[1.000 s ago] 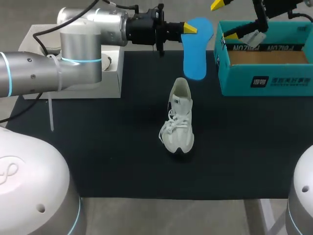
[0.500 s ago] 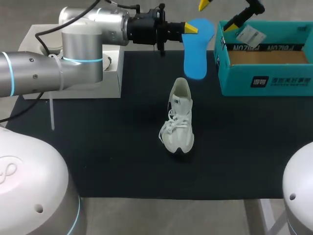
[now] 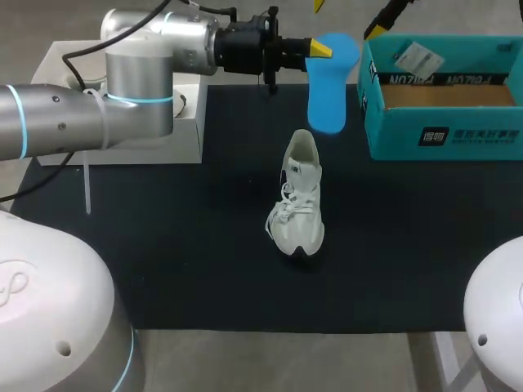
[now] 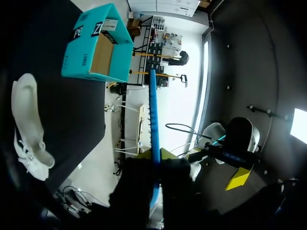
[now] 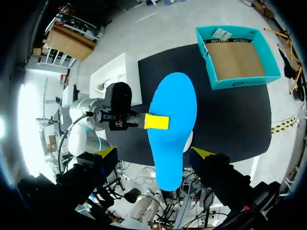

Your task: Take the shoe out of the shoebox, open the shoe tongue, remove and reinsert the insole, then place the shoe into the shoebox

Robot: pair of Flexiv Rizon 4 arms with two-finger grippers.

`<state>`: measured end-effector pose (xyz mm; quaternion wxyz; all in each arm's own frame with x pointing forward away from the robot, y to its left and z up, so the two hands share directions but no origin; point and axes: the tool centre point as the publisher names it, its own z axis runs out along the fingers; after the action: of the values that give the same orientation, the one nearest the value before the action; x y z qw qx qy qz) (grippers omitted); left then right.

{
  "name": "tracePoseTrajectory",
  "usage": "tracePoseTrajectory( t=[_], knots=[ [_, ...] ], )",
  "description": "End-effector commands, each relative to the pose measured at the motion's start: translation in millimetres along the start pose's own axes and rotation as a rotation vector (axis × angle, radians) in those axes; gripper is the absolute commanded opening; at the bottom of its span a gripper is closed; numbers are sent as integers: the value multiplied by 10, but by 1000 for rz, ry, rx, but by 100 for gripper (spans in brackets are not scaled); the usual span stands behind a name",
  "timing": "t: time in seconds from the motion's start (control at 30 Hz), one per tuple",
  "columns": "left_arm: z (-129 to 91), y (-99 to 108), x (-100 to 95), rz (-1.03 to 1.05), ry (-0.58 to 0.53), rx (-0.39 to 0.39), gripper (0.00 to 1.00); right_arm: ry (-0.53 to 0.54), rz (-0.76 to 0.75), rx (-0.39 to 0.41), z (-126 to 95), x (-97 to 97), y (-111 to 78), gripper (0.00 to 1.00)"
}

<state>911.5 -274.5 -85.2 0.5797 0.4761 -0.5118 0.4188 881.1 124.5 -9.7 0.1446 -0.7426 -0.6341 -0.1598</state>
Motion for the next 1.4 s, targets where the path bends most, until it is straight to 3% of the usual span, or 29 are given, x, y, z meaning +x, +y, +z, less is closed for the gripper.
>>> tracePoseTrajectory(
  t=[0.03, 0.2, 0.77, 1.4],
  knots=[
    [-27, 0, 11, -1, -5, 3, 0, -571, 54, -7, 45, 53, 41, 100],
    [-48, -30, 10, -11, -13, 19, 0, -605, 56, -20, 49, 31, 26, 100],
    [-56, -70, -9, -21, -11, 38, 0, -512, 24, -19, 19, 76, -3, 100],
    [-81, -80, -37, -26, -1, 47, 0, -479, 20, -28, 25, 75, -3, 100]
  ],
)
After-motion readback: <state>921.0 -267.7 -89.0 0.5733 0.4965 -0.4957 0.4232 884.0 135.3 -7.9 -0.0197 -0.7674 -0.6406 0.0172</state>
